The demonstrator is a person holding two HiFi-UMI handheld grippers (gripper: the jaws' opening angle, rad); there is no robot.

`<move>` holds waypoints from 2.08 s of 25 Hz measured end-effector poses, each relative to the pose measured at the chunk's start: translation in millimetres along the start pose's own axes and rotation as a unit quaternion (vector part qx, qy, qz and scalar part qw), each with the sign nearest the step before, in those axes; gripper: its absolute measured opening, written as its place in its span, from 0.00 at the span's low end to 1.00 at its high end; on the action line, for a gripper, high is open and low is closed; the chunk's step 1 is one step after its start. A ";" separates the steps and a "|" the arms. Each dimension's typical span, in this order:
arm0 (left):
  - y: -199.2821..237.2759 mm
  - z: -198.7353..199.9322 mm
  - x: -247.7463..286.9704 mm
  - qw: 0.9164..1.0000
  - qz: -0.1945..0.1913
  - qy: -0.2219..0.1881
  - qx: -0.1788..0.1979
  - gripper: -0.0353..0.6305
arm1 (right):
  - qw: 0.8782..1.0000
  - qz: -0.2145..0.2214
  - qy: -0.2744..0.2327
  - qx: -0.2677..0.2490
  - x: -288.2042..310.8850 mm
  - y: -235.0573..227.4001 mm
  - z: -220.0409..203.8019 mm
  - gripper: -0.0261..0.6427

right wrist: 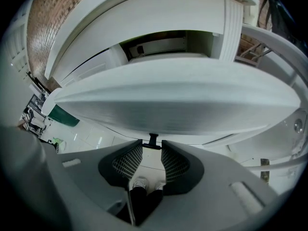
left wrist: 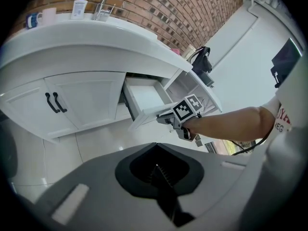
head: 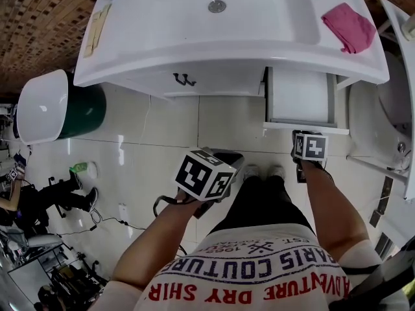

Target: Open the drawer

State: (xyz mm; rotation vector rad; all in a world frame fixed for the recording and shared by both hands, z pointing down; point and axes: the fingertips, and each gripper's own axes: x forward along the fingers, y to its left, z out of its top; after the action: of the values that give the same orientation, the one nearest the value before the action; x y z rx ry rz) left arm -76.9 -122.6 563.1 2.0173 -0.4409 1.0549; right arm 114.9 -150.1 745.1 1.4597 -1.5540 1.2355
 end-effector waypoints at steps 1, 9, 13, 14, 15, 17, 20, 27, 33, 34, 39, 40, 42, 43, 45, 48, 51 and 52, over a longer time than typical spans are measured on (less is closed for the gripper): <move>-0.3 0.5 -0.5 1.000 0.000 0.000 0.001 0.04 | 1.000 0.000 0.002 0.000 0.0 0.3 0.5 0.23; -1.3 0.7 0.0 1.000 0.000 0.006 0.010 0.04 | 1.000 -0.002 0.008 -0.001 1.2 -0.5 3.5 0.24; -4.7 -2.0 1.9 1.000 -0.007 0.012 0.019 0.04 | 1.000 0.018 -0.012 0.020 -2.8 -0.3 4.1 0.30; -5.1 -0.9 1.8 1.000 -0.008 0.012 0.023 0.04 | 0.999 0.025 -0.010 0.023 -4.1 -0.1 3.3 0.31; -5.4 0.5 1.0 1.000 -0.009 0.012 0.027 0.04 | 0.999 0.031 -0.005 0.024 -6.0 0.2 1.8 0.31; -7.1 2.6 -2.6 0.999 -0.013 0.010 0.031 0.04 | 0.999 0.042 0.010 0.021 -12.8 0.6 -6.4 0.31; -10.9 4.3 -8.0 0.999 -0.021 0.006 0.033 0.04 | 0.998 0.055 0.008 0.021 -39.2 2.2 -17.6 0.30; -26.3 12.4 -14.4 0.998 -0.045 -0.025 0.028 0.04 | 0.979 0.188 -0.076 0.021 -168.7 63.8 8.1 0.22; -58.2 -1.7 -32.3 0.997 -0.048 -0.062 0.002 0.04 | 0.956 0.258 -0.129 0.044 -265.5 79.5 16.6 0.10; -64.2 -8.0 -32.4 0.997 -0.042 -0.063 -0.001 0.04 | 0.953 0.265 -0.137 0.047 -276.4 79.0 12.7 0.07; -129.0 -48.5 -21.5 0.997 -0.021 -0.074 -0.006 0.04 | 0.942 0.298 -0.153 0.032 -325.5 64.6 -40.3 0.05; -150.0 -57.9 -18.2 0.996 -0.024 -0.081 -0.004 0.04 | 0.939 0.305 -0.154 0.036 -334.3 58.7 -56.6 0.05; -195.7 -81.1 -10.5 0.995 -0.042 -0.092 0.001 0.04 | 0.935 0.315 -0.155 0.040 -351.0 47.8 -93.5 0.05; -217.3 -94.0 -7.2 0.994 -0.051 -0.096 0.004 0.04 | 0.934 0.318 -0.156 0.038 -359.1 43.6 -112.7 0.05; -255.0 -119.1 -2.0 0.993 -0.066 -0.095 0.016 0.04 | 0.935 0.314 -0.161 0.038 -377.2 34.9 -150.3 0.05; -303.8 -146.9 2.1 0.993 -0.070 -0.091 0.020 0.04 | 0.937 0.308 -0.164 0.032 -408.6 18.8 -192.9 0.05; -343.9 -165.4 1.0 0.994 -0.059 -0.089 0.027 0.04 | 0.933 0.318 -0.163 0.030 -431.7 6.6 -219.7 0.05; -354.5 -169.8 0.7 0.994 -0.056 -0.085 0.034 0.04 | 0.932 0.321 -0.164 0.036 -438.2 3.0 -226.9 0.05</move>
State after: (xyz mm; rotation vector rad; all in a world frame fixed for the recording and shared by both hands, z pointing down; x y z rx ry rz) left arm 51.1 230.0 445.6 2.1755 -0.3793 0.8425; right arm 149.6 215.1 415.0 1.2862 -2.3622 1.4621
